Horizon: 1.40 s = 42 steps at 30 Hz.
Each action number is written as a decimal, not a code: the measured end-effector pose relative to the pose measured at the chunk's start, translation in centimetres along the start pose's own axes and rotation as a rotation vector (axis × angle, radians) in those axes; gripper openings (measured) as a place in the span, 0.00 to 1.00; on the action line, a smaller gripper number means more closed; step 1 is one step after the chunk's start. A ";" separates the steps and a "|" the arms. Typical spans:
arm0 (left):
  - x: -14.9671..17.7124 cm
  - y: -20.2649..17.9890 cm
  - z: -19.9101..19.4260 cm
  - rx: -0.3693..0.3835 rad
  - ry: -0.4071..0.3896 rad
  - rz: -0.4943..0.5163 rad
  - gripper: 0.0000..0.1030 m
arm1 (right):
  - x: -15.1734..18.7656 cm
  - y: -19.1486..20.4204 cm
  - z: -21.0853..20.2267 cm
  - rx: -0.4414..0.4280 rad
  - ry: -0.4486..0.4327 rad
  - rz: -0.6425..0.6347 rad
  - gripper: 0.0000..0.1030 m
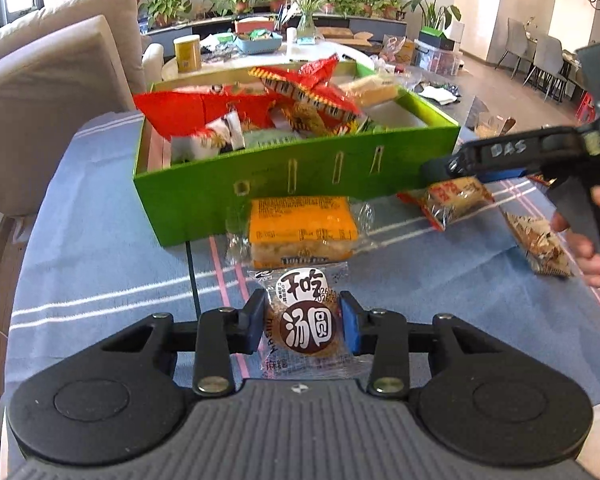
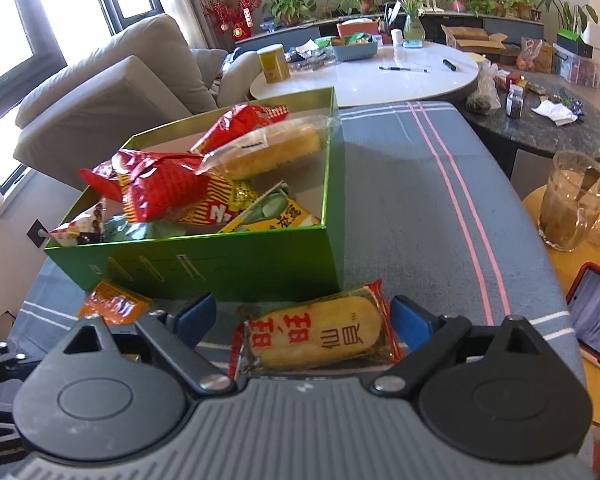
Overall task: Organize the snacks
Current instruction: 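Grasp the brown-labelled round pastry pack with the left gripper while the right tool approaches the yellow rice-cracker pack, then lift the pastry pack with the left gripper while the right gripper grasps the rice-cracker pack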
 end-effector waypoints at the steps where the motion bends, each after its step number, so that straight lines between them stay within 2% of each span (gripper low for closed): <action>1: -0.1 0.0 -0.2 0.000 -0.006 0.000 0.35 | 0.1 -0.1 0.2 -0.001 0.006 0.003 0.96; 5: -0.7 0.1 -0.7 -0.002 -0.030 -0.006 0.35 | 0.3 -0.1 0.8 0.005 0.015 -0.006 0.99; 8: -1.0 0.4 -1.0 -0.003 -0.043 -0.019 0.35 | 0.7 0.4 0.9 -0.021 0.037 -0.015 0.99; 12: -1.3 1.3 -1.6 -0.022 -0.064 -0.041 0.35 | 1.9 1.7 0.1 -0.084 0.075 -0.053 0.99; 17: -1.3 2.8 -2.8 -0.056 -0.090 -0.074 0.35 | 3.7 3.9 -2.5 -0.226 0.127 -0.131 0.99; 22: -1.2 3.4 -3.3 -0.063 -0.102 -0.097 0.35 | 3.0 3.9 -4.5 -0.142 0.026 -0.204 0.99; 24: -1.1 3.3 -3.3 -0.055 -0.103 -0.098 0.35 | 2.8 3.6 -4.2 -0.121 0.019 -0.225 0.99; 33: -1.2 3.0 -2.9 -0.051 -0.089 -0.090 0.35 | 3.2 4.7 0.3 -0.109 0.086 -0.396 1.00; 38: -1.1 2.9 -2.8 -0.046 -0.086 -0.093 0.35 | 2.9 4.7 0.8 -0.131 0.109 -0.362 1.00; 42: -1.1 3.0 -2.8 -0.047 -0.088 -0.099 0.35 | 3.8 4.8 0.9 -0.138 0.166 -0.345 1.00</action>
Point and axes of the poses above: each gripper's, at about its wrist camera, not at the fingertips, and z roughly the way its jaws point, y to its left, x to its underside, the point moved 5 cm from there along z, roughly the way its jaws point, and after that the axes turned 9 degrees about z, right-handed, at the moved point
